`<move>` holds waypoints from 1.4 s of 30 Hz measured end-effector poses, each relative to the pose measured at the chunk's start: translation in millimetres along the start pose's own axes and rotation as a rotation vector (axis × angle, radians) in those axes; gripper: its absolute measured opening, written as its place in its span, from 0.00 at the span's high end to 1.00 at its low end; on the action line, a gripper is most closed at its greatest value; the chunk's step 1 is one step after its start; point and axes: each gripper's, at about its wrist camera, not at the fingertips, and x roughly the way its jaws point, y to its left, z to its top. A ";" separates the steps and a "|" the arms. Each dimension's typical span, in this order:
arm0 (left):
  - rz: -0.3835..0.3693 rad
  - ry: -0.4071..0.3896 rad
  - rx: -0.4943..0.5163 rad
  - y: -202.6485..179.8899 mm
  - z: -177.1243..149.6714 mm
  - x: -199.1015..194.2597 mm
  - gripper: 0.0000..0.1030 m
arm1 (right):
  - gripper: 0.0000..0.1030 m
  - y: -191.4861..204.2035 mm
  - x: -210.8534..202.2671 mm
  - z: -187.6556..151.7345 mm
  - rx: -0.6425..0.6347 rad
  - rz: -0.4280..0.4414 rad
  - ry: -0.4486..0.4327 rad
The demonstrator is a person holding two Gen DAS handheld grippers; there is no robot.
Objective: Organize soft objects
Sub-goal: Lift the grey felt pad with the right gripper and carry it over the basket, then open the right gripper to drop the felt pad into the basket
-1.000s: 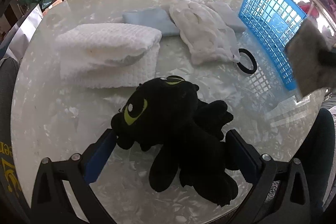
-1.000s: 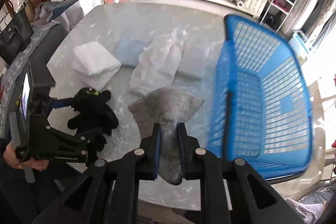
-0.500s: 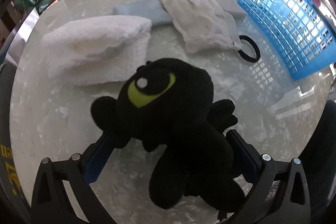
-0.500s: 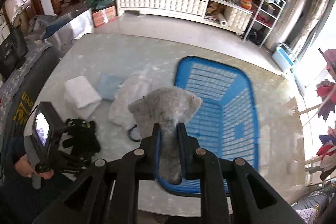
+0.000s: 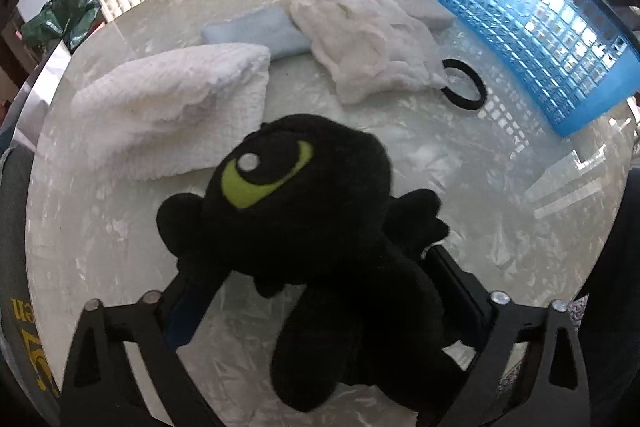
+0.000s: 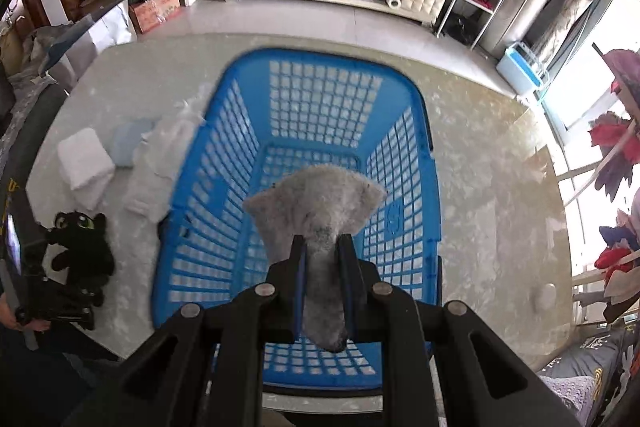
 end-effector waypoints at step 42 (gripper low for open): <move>-0.051 -0.126 0.026 -18.9 24.8 -110.5 0.63 | 0.33 1.7 58.8 -27.2 -0.140 0.120 0.095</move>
